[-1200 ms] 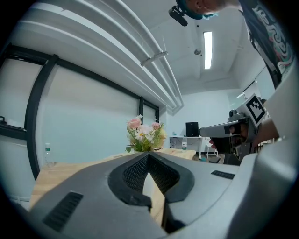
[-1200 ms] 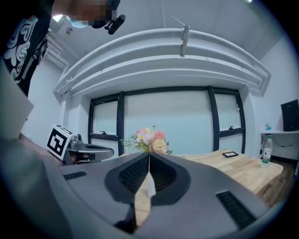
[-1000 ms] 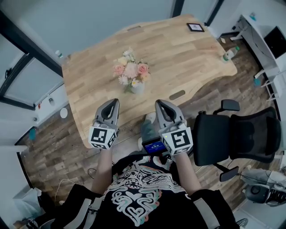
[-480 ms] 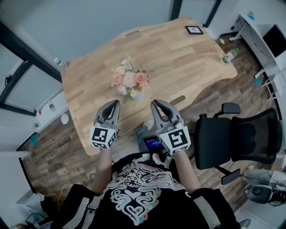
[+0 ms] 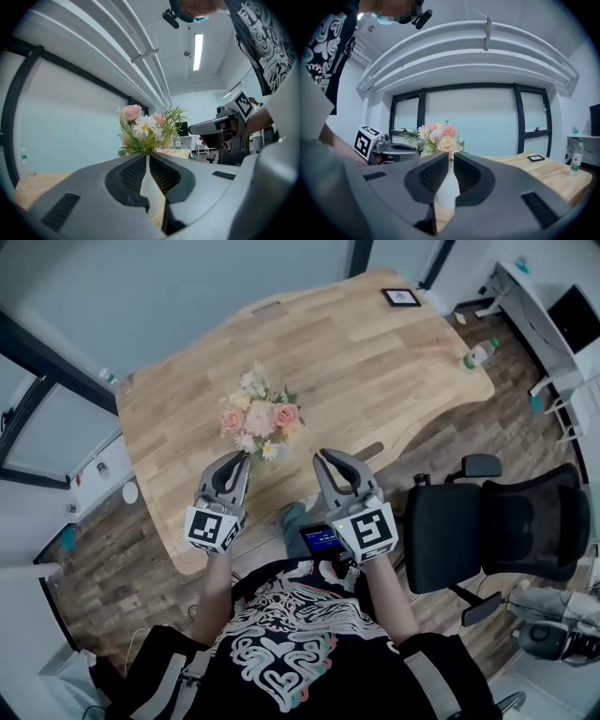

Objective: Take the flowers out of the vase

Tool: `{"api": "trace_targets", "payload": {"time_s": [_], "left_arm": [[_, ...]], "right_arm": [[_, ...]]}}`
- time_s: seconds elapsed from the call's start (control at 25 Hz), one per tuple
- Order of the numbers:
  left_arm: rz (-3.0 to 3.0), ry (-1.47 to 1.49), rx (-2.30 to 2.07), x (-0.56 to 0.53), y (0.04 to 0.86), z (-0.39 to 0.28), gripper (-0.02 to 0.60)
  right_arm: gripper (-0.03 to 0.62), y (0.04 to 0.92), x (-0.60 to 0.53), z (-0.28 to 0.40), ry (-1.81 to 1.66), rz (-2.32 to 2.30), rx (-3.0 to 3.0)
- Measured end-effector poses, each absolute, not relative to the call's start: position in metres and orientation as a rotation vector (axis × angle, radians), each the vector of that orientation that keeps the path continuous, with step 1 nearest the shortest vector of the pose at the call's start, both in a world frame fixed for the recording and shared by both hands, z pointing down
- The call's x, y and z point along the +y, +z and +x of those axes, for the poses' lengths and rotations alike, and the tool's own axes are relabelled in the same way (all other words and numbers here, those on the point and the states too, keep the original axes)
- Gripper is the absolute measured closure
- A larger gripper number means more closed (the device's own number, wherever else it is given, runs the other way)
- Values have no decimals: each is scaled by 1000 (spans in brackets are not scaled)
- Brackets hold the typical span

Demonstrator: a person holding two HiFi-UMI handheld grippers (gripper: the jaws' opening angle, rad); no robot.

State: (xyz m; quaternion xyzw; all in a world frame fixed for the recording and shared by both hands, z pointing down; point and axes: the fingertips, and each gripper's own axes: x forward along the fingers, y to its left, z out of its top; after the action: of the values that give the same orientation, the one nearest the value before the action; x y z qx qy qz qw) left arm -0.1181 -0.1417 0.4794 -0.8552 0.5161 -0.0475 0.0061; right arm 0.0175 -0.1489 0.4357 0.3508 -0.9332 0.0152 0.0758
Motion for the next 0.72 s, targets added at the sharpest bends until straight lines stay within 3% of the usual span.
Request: {"api": "trace_targets", "payload": {"time_s": [0.08, 0.16, 0.2, 0.32, 0.44, 0.72], "left_arm": [[-2702, -133, 1588, -148, 481, -116, 575], [-2736, -108, 1534, -153, 480, -113, 574], [-2760, -96, 1498, -156, 480, -110, 572], [-2845, -81, 1386, -164, 484, -103, 440], [-2891, -103, 1312, -173, 492, -106, 351], [-3008, -135, 1140, -190, 502, -102, 217]], "right_arm": [[585, 434, -153, 17, 39, 1042, -2821], [519, 434, -156, 14, 40, 990, -2834], [517, 436, -157, 11, 43, 957, -2834], [424, 443, -160, 2, 68, 866, -2826], [368, 448, -166, -6, 63, 812, -2820], [327, 459, -182, -23, -27, 688, -2784]]}}
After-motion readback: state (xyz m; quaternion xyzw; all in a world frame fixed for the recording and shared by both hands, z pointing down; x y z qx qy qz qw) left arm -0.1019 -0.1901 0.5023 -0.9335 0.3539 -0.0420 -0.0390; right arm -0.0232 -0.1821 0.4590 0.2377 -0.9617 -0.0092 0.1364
